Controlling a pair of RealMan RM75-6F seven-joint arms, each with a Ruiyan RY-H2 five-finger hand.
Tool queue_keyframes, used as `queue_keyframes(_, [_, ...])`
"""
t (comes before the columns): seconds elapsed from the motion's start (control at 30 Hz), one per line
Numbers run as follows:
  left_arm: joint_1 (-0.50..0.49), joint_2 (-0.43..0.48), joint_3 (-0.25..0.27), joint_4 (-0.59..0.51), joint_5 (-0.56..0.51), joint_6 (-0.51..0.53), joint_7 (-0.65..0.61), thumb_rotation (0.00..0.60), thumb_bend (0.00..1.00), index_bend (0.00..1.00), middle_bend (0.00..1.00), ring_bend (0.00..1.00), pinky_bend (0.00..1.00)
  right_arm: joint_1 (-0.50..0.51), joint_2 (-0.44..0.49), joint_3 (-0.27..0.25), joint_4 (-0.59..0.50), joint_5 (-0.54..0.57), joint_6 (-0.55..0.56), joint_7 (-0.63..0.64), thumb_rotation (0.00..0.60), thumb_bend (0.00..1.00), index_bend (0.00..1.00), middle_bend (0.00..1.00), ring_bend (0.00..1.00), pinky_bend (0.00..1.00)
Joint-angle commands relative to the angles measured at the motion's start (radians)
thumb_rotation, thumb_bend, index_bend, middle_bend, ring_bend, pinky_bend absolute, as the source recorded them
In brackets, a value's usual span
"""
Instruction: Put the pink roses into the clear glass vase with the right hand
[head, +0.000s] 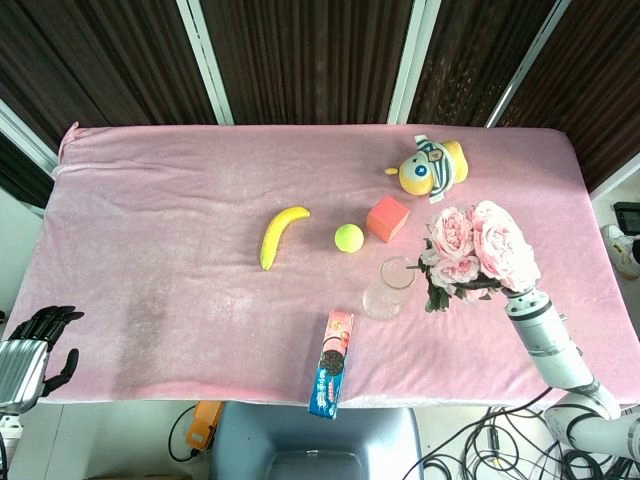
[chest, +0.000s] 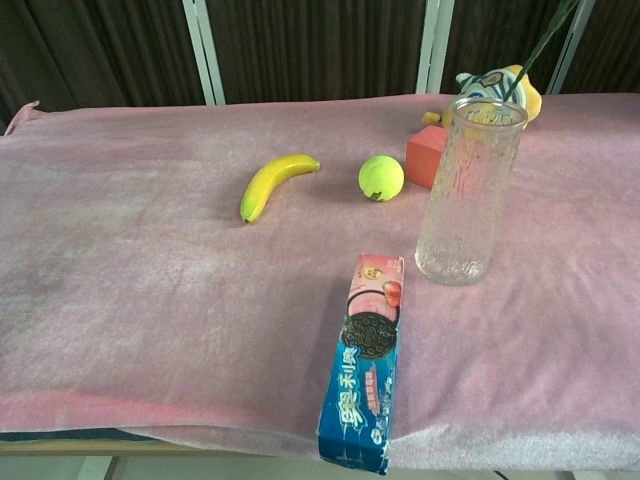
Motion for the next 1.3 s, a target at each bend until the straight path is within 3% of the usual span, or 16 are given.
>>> queue_keyframes(0.03, [0.001, 0.0, -0.001, 0.0, -0.001, 0.001, -0.001, 0.6, 0.48, 0.26, 0.21, 0.14, 0.3, 0.01, -0.018, -0.007, 0.018, 0.014, -0.023, 0.011, 0.6, 0.4, 0.82, 0.64, 0.66, 0.76])
queue_keyframes(0.6, [0.005, 0.002, -0.003, 0.003, 0.0, 0.01, -0.009, 0.6, 0.48, 0.26, 0.21, 0.14, 0.3, 0.038, -0.112, -0.053, 0.159, 0.043, -0.121, 0.053, 0.6, 0.4, 0.79, 0.64, 0.65, 0.75])
queue_keyframes(0.8, [0.005, 0.003, -0.002, 0.003, 0.002, 0.01, -0.009, 0.6, 0.48, 0.26, 0.22, 0.14, 0.3, 0.058, -0.15, -0.092, 0.241, 0.03, -0.186, 0.1, 0.6, 0.4, 0.68, 0.63, 0.56, 0.68])
queue_keyframes(1.13, [0.005, 0.002, -0.002, 0.003, 0.003, 0.01, -0.01, 0.6, 0.48, 0.26, 0.22, 0.14, 0.3, 0.077, -0.191, -0.13, 0.334, -0.011, -0.193, 0.155, 0.6, 0.36, 0.36, 0.36, 0.25, 0.41])
queue_keyframes(1.3, [0.005, 0.002, -0.001, 0.003, 0.005, 0.009, -0.01, 0.6, 0.48, 0.26, 0.22, 0.14, 0.3, 0.077, -0.193, -0.145, 0.348, -0.021, -0.188, 0.158, 0.6, 0.31, 0.26, 0.27, 0.17, 0.34])
